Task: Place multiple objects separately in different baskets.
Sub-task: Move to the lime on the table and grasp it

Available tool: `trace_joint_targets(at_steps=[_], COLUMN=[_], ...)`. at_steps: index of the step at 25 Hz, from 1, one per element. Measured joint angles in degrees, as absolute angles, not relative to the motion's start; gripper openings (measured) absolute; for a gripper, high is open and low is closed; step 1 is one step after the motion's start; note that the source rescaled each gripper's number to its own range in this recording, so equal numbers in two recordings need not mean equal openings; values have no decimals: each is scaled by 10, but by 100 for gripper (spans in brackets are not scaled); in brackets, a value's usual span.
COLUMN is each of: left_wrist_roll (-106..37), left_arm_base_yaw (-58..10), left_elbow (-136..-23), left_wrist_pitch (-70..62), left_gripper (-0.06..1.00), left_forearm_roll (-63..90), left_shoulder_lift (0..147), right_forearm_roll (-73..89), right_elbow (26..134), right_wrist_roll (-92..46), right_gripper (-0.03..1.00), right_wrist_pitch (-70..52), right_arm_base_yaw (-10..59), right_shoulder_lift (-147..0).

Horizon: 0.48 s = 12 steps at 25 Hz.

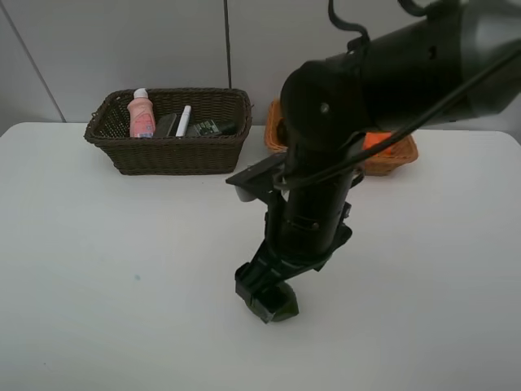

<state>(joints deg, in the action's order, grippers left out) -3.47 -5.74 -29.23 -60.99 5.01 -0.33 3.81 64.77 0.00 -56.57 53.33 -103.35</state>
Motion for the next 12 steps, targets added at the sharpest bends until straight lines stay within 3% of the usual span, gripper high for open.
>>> trace_joint_targets(at_steps=[12], left_wrist_roll=[-35], left_arm_base_yaw=[-57], left_elbow=[-292], left_wrist_pitch=[-610], left_gripper=[100], left_forearm_roll=[50], left_shoulder_lift=[-3], right_forearm_roll=[-18], right_elbow=[645], right_wrist_roll=[-60], right_gripper=[100], right_wrist_pitch=[-495], right_arm_base_yaw=[551], right_shoulder_lift=[-1067])
